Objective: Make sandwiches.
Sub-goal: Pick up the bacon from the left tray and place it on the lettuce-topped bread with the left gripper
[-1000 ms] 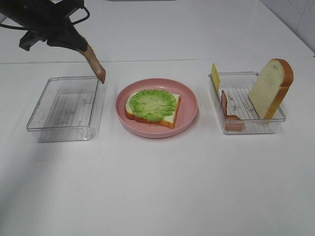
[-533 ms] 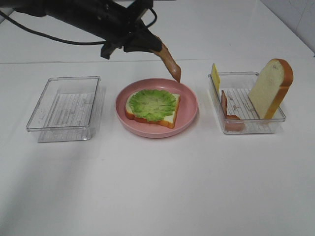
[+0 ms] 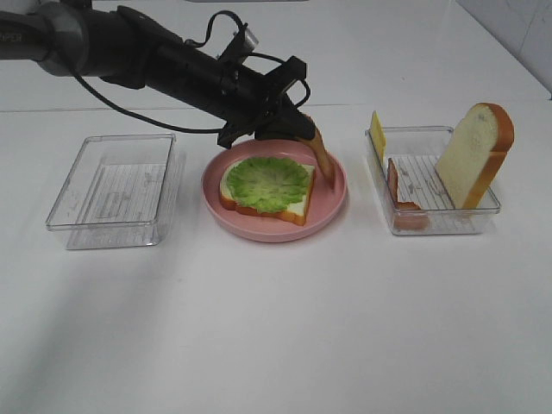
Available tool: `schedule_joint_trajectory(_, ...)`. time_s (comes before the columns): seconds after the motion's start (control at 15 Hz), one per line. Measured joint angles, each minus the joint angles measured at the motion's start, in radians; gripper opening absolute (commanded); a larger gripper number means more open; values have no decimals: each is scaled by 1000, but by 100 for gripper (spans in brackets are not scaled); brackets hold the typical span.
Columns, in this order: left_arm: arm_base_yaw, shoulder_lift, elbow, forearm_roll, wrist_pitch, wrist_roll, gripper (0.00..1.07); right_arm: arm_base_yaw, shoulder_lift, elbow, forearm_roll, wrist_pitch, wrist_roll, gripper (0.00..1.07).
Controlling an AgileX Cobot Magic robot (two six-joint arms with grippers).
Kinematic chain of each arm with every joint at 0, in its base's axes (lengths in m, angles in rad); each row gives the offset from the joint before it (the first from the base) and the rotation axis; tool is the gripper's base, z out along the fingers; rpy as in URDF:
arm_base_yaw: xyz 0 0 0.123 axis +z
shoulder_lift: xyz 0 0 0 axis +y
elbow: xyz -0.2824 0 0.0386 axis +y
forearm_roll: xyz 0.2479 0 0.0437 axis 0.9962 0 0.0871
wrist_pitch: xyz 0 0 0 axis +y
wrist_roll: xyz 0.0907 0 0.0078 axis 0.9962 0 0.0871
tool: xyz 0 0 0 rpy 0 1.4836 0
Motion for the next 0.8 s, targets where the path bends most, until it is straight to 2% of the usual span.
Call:
schedule_joint_trajectory(0.27, 58, 4, -4, 59, 22, -8, 0, 0, 0, 0, 0, 0, 0, 81)
schedule_joint_trajectory(0.53, 87, 4, -4, 178, 48, -42, 0, 0, 0, 0, 0, 0, 0, 81)
schedule_joint_trajectory(0.67, 87, 4, -4, 272, 52, -100, 1, 0, 0, 0, 0, 0, 0, 81)
schedule_joint_trajectory(0.8, 87, 4, -4, 344, 57, -137, 9, 0, 0, 0, 0, 0, 0, 81)
